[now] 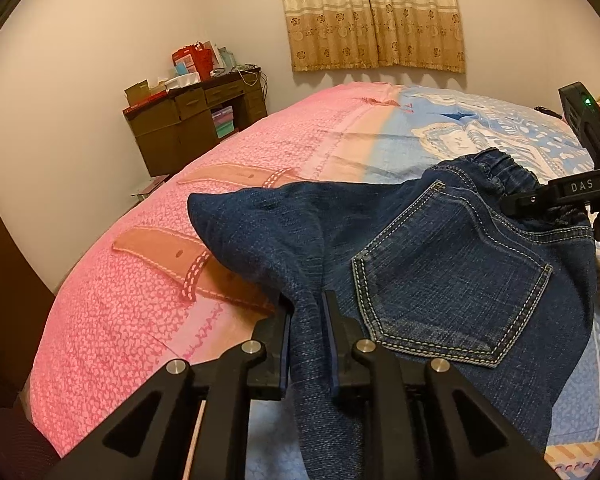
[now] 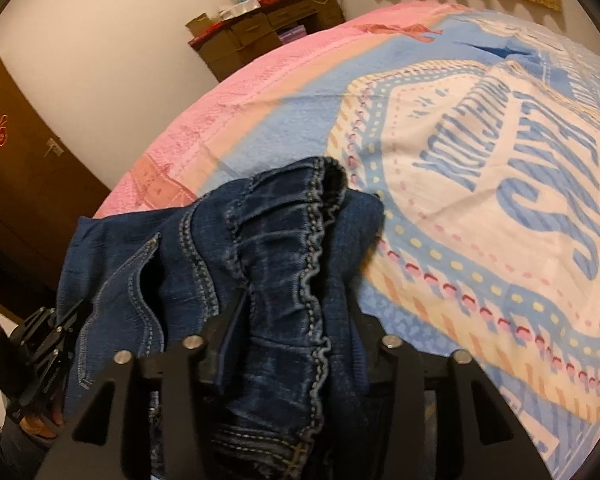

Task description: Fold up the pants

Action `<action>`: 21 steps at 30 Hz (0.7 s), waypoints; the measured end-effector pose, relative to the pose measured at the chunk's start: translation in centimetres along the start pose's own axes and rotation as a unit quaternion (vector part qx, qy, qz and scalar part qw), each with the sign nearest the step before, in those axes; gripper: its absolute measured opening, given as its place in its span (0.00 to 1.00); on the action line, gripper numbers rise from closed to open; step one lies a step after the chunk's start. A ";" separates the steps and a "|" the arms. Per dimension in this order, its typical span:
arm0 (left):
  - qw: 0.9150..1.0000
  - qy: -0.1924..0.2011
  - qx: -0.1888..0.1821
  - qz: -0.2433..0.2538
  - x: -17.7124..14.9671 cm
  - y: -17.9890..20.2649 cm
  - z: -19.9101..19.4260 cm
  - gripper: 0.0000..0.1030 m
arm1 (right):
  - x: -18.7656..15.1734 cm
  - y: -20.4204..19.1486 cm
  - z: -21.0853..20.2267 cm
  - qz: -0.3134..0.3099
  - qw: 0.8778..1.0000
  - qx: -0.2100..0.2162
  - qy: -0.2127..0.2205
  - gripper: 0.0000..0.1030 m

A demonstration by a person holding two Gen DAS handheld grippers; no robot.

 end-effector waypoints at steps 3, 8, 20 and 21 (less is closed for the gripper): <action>1.000 -0.006 -0.008 -0.007 -0.4 -0.3 -0.5 0.19 | -0.8 0.4 -0.9 0.016 1.000 -0.003 0.008 0.59; 1.000 -0.006 -0.001 -0.004 -1.2 -0.3 -0.9 0.19 | -2.5 -0.3 -2.5 0.000 0.999 -0.043 0.014 0.62; 0.998 0.040 -0.003 -0.043 -3.8 -1.0 -9.6 0.64 | -8.7 -4.2 -11.2 0.003 0.988 -0.080 0.130 0.88; 0.998 0.049 -0.005 -0.044 -4.1 -0.9 -10.7 0.64 | -9.9 -5.1 -12.0 -0.001 0.986 -0.085 0.142 0.88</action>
Point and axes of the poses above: each gripper's, at about its wrist camera, not at the fingertips, and z roughly the way its jaws point, y to its right, x to its top, the point moved 2 cm from there along z, roughly the way its jaws point, and after that the axes turned 13 degrees about -y, right-handed, at the moved point
